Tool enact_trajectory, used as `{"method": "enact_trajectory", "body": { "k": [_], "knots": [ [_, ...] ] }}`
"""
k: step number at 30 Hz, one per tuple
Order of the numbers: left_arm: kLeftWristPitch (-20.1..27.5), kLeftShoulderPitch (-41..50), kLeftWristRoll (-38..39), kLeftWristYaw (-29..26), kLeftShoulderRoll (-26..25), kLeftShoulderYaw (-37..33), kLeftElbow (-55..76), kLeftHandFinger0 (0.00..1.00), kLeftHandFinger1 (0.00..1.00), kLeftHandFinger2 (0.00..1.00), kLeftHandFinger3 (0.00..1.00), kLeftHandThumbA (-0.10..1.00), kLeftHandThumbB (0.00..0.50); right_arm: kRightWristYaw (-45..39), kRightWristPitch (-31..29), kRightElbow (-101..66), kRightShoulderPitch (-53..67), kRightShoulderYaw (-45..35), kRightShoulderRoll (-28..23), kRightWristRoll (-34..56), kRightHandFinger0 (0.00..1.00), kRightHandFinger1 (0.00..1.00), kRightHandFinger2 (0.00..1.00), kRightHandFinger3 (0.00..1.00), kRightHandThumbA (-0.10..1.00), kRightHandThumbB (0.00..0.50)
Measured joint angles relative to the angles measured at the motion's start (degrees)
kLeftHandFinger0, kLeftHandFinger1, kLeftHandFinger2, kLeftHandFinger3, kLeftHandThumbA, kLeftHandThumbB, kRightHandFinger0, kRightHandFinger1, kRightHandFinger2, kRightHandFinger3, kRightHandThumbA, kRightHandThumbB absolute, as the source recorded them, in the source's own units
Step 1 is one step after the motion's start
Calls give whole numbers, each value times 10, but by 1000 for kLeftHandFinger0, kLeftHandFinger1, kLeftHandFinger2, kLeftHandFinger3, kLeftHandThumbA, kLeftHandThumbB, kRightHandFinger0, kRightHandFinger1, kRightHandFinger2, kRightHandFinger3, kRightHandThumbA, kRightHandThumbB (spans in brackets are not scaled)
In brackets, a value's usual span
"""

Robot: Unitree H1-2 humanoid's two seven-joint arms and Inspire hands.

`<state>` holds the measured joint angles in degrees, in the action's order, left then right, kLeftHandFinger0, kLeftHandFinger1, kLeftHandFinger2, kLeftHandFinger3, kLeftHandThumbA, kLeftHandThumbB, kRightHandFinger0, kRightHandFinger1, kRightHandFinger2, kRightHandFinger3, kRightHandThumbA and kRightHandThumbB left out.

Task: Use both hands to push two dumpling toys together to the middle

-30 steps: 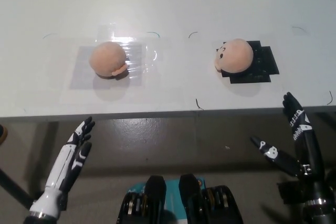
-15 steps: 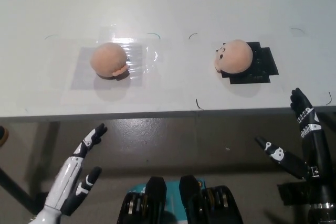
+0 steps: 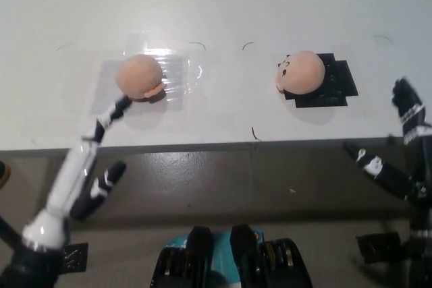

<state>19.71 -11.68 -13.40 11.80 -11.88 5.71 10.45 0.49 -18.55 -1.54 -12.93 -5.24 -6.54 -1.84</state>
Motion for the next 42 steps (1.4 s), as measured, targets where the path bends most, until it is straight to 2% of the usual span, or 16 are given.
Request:
{"method": "enact_trajectory", "body": {
  "k": [3,6,11,14,16,18,21,31,37,38,42],
  "knots": [
    [-8,-43,0,0,-8,13,-18,1000,1000,1000,1000,1000,352,0,5,13,-34,-9,-6,7,1000,1000,1000,1000,1000,294],
    [-17,-80,0,0,-9,23,-41,1000,1000,1000,1000,1000,344,0,9,37,-63,-15,-11,14,1000,1000,1000,1000,1000,281],
    [-32,-154,-1,1,-9,47,-108,1000,1000,1000,1000,1000,396,-1,15,94,-118,-24,-17,23,1000,1000,1000,1000,1000,265],
    [-41,-193,-4,4,-8,58,-152,1000,1000,1000,1000,1000,397,-3,18,129,-146,-27,-20,35,1000,1000,1000,1000,1000,269],
    [-46,-213,-7,9,-8,66,-177,1000,1000,1000,1000,1000,398,-5,22,144,-158,-29,-21,43,1000,1000,1000,1000,1000,289],
    [-57,-230,-10,15,-6,76,-203,1000,1000,1000,1000,1000,448,-7,27,158,-169,-31,-21,52,1000,1000,1000,1000,1000,288],
    [-77,-242,-11,26,-1,88,-222,1000,1000,1000,1000,1000,454,-10,35,168,-172,-32,-20,64,1000,1000,1000,1000,1000,320],
    [-153,-258,-11,60,16,150,-295,1000,1000,1000,1000,1000,426,-17,66,203,-172,-48,-20,110,1000,1000,1000,1000,1000,310],
    [-186,-286,-13,82,18,201,-382,1000,1000,1000,1000,1000,431,-26,86,241,-177,-70,-20,145,1000,1000,1000,1000,1000,306],
    [-189,-292,-13,85,18,209,-399,1000,1000,1000,1000,1000,427,-26,88,249,-180,-74,-20,150,1000,1000,1000,1000,1000,281],
    [-201,-322,-20,101,18,247,-484,1000,1000,1000,1000,1000,435,-34,95,296,-197,-90,-20,170,1000,1000,1000,1000,1000,267]
  ]
}}
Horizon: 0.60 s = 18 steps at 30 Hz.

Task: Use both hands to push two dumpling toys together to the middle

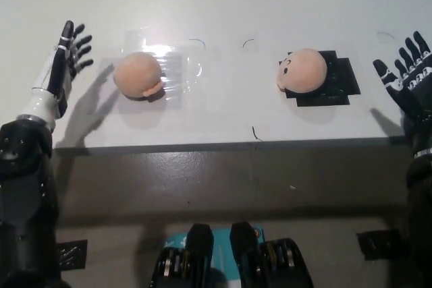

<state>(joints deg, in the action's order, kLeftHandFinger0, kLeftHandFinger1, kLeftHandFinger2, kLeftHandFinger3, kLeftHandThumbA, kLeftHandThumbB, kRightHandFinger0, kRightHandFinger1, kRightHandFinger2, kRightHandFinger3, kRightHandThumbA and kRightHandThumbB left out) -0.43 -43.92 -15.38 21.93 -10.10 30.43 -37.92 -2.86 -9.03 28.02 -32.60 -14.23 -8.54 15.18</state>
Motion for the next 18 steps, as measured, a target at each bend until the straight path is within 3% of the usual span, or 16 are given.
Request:
{"method": "enact_trajectory", "body": {
  "k": [9,15,18],
  "knots": [
    [3,-68,-5,28,-4,64,-180,1000,1000,1000,1000,1000,437,-22,6,129,-54,-21,0,33,1000,1000,1000,1000,1000,236],
    [11,-112,-12,41,-10,84,-259,1000,1000,1000,1000,1000,430,-38,4,231,-110,-26,0,46,1000,1000,1000,1000,1000,255],
    [18,-126,-14,44,-10,87,-283,1000,1000,1000,1000,1000,424,-41,3,275,-137,-27,1,47,1000,1000,1000,1000,1000,292]
  ]
}}
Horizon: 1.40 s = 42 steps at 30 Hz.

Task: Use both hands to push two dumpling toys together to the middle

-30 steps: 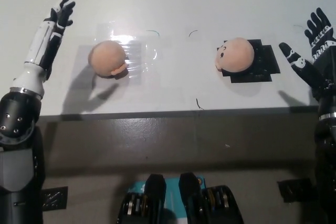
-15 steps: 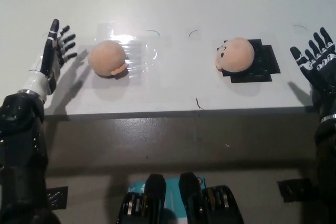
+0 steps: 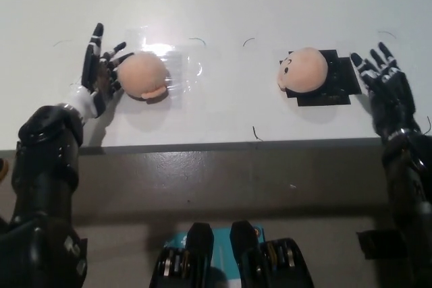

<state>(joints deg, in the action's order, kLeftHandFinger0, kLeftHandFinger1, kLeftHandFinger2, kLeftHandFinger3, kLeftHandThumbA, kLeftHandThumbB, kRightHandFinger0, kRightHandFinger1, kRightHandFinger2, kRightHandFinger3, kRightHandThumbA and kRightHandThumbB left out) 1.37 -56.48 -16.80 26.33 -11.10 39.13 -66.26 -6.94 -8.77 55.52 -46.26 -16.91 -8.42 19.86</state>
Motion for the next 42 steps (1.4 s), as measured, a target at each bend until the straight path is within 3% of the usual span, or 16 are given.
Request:
{"method": "enact_trajectory", "body": {
  "k": [5,10,15,24,27,30,33,36,42],
  "knots": [
    [12,-12,-2,7,5,1,-20,1000,1000,1000,1000,1000,452,-3,-7,58,-40,1,10,0,1000,1000,1000,1000,1000,307],
    [21,-12,-4,11,11,4,-22,1000,1000,1000,1000,1000,438,-3,-20,96,-66,6,31,-3,1000,1000,1000,1000,1000,280],
    [22,-12,-9,14,20,12,-22,1000,1000,1000,1000,1000,432,-3,-32,119,-80,14,51,-4,1000,1000,1000,1000,1000,302],
    [32,-13,-11,16,41,16,-19,1000,1000,1000,1000,1000,438,-3,-52,141,-93,21,69,-9,1000,1000,1000,1000,1000,281],
    [37,-13,-13,16,53,16,-19,1000,1000,1000,1000,1000,443,-3,-60,146,-95,25,77,-12,1000,1000,1000,1000,1000,305],
    [42,-13,-14,14,65,16,-18,1000,1000,1000,1000,1000,425,-3,-64,148,-95,29,85,-15,1000,1000,1000,1000,1000,305],
    [46,-13,-16,12,75,18,-17,1000,1000,1000,1000,1000,431,-3,-64,149,-95,29,93,-16,1000,1000,1000,1000,1000,274],
    [47,-13,-20,9,89,19,-9,1000,1000,1000,1000,1000,434,-3,-66,149,-95,29,102,-16,1000,1000,1000,1000,1000,284],
    [53,-13,-22,-3,119,20,13,1000,1000,1000,1000,1000,392,-3,-76,157,-97,29,113,-16,1000,1000,1000,1000,1000,285]
  ]
}}
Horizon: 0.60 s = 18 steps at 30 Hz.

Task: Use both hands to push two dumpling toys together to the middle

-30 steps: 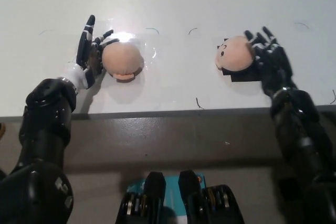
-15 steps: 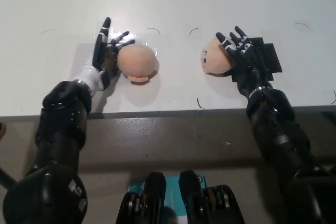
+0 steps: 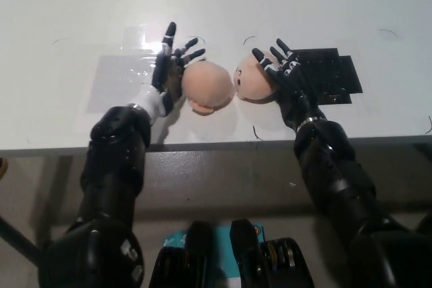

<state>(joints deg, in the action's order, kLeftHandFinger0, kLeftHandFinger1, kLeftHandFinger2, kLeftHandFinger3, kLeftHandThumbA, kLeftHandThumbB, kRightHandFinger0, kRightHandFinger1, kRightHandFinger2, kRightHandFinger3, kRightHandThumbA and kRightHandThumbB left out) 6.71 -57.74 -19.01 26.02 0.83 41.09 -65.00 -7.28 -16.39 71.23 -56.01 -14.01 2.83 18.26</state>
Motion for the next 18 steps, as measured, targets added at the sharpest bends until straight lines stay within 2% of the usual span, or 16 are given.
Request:
{"method": "enact_trajectory", "body": {
  "k": [9,15,16,18],
  "knots": [
    [15,0,0,-19,18,0,6,1000,1000,1000,1000,1000,390,0,-12,9,-4,0,8,0,1000,1000,1000,1000,1000,290],
    [20,0,0,-22,17,-2,8,1000,1000,1000,1000,1000,377,0,-16,12,-5,0,9,0,1000,1000,1000,1000,1000,264],
    [20,0,0,-23,16,-3,8,1000,1000,1000,1000,1000,388,0,-17,12,-5,0,9,0,1000,1000,1000,1000,1000,288],
    [24,0,0,-25,14,-9,10,1000,1000,1000,1000,1000,407,1,-26,11,-6,6,8,-6,1000,1000,1000,1000,1000,281]
  ]
}}
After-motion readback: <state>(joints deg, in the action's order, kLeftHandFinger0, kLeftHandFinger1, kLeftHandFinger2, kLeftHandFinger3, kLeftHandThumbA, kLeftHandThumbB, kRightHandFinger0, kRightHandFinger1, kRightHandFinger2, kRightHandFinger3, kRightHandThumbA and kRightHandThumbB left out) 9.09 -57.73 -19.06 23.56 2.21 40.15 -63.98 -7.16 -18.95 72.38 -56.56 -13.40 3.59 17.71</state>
